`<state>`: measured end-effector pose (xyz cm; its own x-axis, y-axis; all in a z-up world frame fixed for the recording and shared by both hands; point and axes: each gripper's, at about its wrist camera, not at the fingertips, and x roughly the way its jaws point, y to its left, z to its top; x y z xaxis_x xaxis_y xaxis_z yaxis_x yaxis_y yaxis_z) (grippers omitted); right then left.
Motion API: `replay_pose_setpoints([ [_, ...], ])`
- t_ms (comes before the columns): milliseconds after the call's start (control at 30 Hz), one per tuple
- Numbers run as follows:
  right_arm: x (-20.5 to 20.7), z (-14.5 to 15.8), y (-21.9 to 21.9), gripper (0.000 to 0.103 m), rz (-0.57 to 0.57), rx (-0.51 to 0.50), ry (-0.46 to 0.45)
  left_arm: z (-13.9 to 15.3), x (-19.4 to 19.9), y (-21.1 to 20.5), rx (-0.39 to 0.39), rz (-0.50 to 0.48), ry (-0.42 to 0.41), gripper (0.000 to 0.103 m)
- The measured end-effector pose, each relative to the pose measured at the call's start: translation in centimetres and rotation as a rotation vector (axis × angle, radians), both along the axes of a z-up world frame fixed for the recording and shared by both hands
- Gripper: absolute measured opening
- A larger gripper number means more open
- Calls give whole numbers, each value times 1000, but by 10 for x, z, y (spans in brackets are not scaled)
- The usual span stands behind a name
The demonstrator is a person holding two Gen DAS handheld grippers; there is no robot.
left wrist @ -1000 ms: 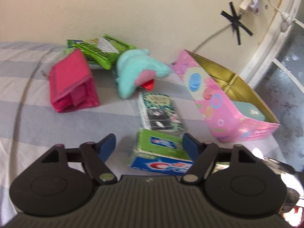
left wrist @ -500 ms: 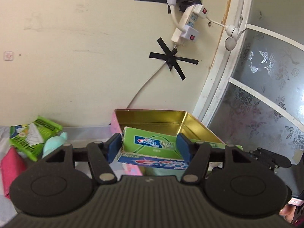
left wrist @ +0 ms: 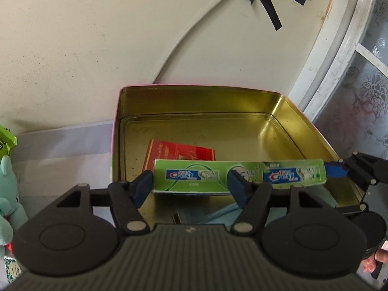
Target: Organize objects
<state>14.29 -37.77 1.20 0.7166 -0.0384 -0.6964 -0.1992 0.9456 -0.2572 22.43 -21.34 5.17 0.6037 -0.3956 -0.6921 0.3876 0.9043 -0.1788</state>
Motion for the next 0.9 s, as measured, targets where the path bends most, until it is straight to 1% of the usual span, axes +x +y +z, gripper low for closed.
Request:
replay_pose_setpoints([
  [33,6,2,1,61,-15,-18,-15,-2,3,-2,11,1,11,72],
  [100,11,7,1,64,-51,-27,-62,-3,4,-1,1,-4,29,72],
  [200,8,18,-8,64,-79,57,-95,4,-8,2,-14,-31,4,72],
  [300,-11,23,-9,63,-92,114,-121,14,-26,9,-23,-42,-37,72],
  [400,-39,30,-7,63,-107,204,-162,24,-51,17,-39,-64,-76,72],
  [567,-108,40,8,63,-136,381,-286,37,-112,31,9,-114,-200,72],
  [700,-158,32,13,64,-161,450,-357,37,-146,47,41,-124,-251,72],
  [833,-190,15,24,64,-184,551,-346,28,-166,71,61,-105,-261,72],
  [900,-200,3,31,64,-186,621,-312,21,-173,83,76,-90,-267,72],
])
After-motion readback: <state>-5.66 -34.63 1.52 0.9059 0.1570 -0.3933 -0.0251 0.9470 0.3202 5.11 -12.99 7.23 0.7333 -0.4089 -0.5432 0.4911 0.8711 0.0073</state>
